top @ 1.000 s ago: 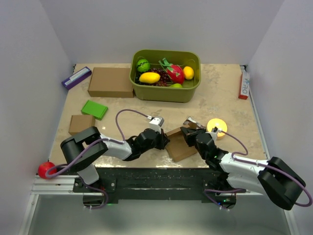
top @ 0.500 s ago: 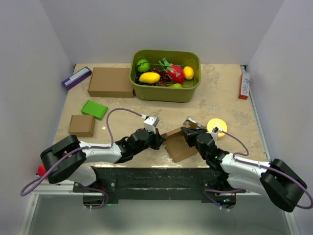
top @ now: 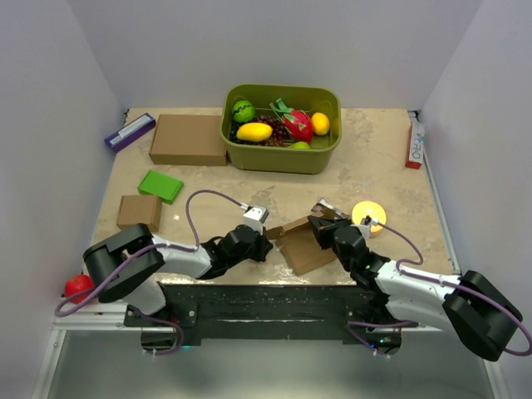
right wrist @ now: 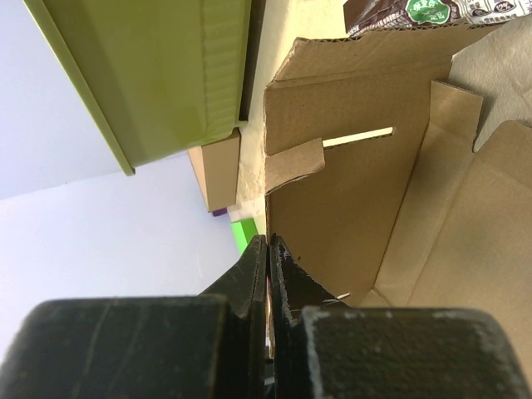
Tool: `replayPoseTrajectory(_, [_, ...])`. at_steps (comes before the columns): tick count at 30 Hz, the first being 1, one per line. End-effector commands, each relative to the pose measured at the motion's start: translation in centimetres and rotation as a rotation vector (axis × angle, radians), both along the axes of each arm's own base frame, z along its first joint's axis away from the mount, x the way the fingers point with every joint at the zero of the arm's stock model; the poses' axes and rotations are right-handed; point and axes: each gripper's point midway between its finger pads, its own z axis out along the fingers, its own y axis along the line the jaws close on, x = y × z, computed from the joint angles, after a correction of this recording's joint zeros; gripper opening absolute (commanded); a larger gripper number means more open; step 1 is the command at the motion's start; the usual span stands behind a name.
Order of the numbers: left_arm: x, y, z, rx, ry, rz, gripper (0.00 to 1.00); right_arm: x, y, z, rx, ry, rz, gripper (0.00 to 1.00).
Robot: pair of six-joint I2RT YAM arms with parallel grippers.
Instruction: Fold the paper box
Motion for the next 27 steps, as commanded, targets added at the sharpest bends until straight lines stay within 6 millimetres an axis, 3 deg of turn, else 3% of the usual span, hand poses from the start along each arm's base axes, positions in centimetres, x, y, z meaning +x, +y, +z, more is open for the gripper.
replayPoseTrajectory(1, [1.4,-1.8,0.2,-0.008,-0.039,-0.003,0.00,0.1,-0.6,-0.6,-0.045,0.011,-0.029,0.00])
replayPoseTrajectory(15, [2.3,-4.3,2.0,-0.088,-0.065,-0.007,0.00,0.3,0.0,-1.2,-0.056,0.028,-0.007,0.00])
replayPoseTrajectory(23, [2.4,-5.5,1.3,-0.091,-0.049,-0.024,0.00,0.3,0.3,-1.5,-0.054,0.037,0.002,0.00])
replayPoseTrajectory(27, [2.1,-5.3,-0.1,-0.056,-0.026,-0.021,0.00,0.2,0.2,-1.6,-0.052,0.040,0.002,0.00])
